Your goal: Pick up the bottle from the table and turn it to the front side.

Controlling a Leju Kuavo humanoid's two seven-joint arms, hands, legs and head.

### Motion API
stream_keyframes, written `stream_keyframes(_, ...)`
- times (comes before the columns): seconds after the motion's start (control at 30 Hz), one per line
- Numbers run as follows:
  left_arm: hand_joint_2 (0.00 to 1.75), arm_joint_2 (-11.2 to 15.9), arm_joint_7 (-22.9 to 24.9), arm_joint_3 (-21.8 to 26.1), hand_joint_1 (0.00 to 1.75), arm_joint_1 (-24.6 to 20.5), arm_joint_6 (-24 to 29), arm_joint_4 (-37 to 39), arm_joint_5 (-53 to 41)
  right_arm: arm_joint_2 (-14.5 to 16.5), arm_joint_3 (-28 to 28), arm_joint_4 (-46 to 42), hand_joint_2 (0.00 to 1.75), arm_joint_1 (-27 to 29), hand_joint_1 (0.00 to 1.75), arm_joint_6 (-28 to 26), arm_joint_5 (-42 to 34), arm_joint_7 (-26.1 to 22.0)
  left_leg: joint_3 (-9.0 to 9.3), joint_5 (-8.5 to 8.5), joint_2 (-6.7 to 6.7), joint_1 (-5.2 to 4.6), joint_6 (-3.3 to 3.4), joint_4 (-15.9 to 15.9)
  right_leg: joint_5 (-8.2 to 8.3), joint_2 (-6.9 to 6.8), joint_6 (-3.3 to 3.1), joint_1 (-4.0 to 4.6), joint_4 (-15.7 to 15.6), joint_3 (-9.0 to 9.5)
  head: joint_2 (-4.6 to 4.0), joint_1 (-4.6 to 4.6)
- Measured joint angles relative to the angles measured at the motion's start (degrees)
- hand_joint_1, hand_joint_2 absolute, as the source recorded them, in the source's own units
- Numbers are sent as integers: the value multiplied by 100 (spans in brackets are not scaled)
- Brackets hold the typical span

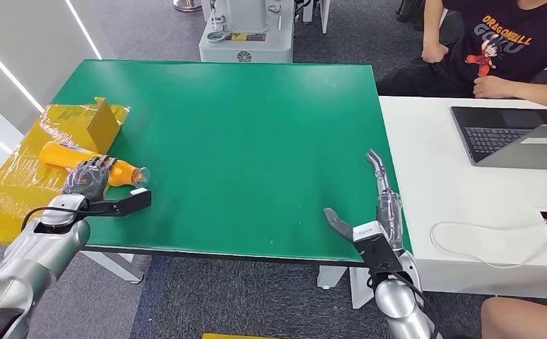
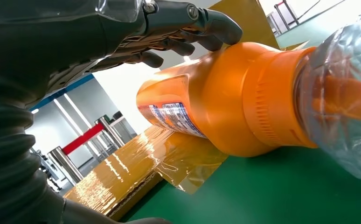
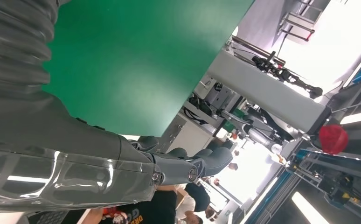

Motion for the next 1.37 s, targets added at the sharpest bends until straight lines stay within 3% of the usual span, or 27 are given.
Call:
stream_keyframes(0.13, 175, -5, -218, 134, 0, 128, 365, -8, 105, 0, 1, 2, 175, -1, 0, 2, 0, -13, 1, 0, 0, 0, 0, 0, 0, 1, 0, 0, 0, 0, 0, 1)
stream_keyframes(0.3, 175, -73, -1214, 630, 0, 456, 1387, -354, 727, 0, 1, 6, 175, 0, 0, -19, -11, -36, 1, 0, 1, 0, 0, 1, 0, 1, 0, 0, -3, -2, 0, 1)
stream_keyframes(0.4, 175, -179, -1865, 935, 0, 640, 1795, -882, 1297, 0, 2, 16, 175, 0, 0, -55, -39, -77, 1, 0, -2, 0, 0, 1, 0, -2, 0, 0, -5, -2, 0, 1)
stream_keyframes(0.53, 175, -322, -2372, 1162, 0, 725, 1868, -1786, 2093, -5, 33, 39, 175, -13, 0, -129, -114, -136, 1, 0, -5, 0, 0, 3, 1, -5, 0, 0, -4, 1, 0, 0)
stream_keyframes(0.73, 175, -425, -2521, 1255, 0, 566, 1474, -3194, 3193, -77, 104, 74, 175, -15, 0, -259, -274, -219, 2, 0, -6, 0, 0, 7, 3, -5, 0, 0, -2, 5, 0, 0)
stream_keyframes(0.93, 175, -440, -2665, 1261, 0, 437, 1288, -3865, 3782, -130, 121, 81, 175, -6, 0, -291, -324, -257, 5, 0, -3, 2, 0, 7, 3, -3, 0, 1, -2, 4, 0, 0)
stream_keyframes(1.07, 175, -490, -2587, 1255, 0, 153, 433, -4191, 4906, -146, 139, 111, 175, -19, 0, -332, -430, -320, 5, 1, -6, 1, -1, 8, 3, -5, 0, 1, -3, 5, 0, -1)
stream_keyframes(1.2, 175, -829, -2207, 1161, 0, 65, -804, -4424, 6721, -152, 169, 103, 175, -54, 0, -418, -600, -343, 4, 2, -8, -1, 1, 9, 6, -6, 4, -2, -4, 9, 0, 1)
stream_keyframes(1.37, 175, -1385, -2132, 888, 0, 373, -1110, -4668, 8117, -162, 252, -39, 175, -68, 0, -508, -719, -345, 5, -2, -3, -11, 7, 12, 7, -3, 9, -11, -7, 10, 0, -2)
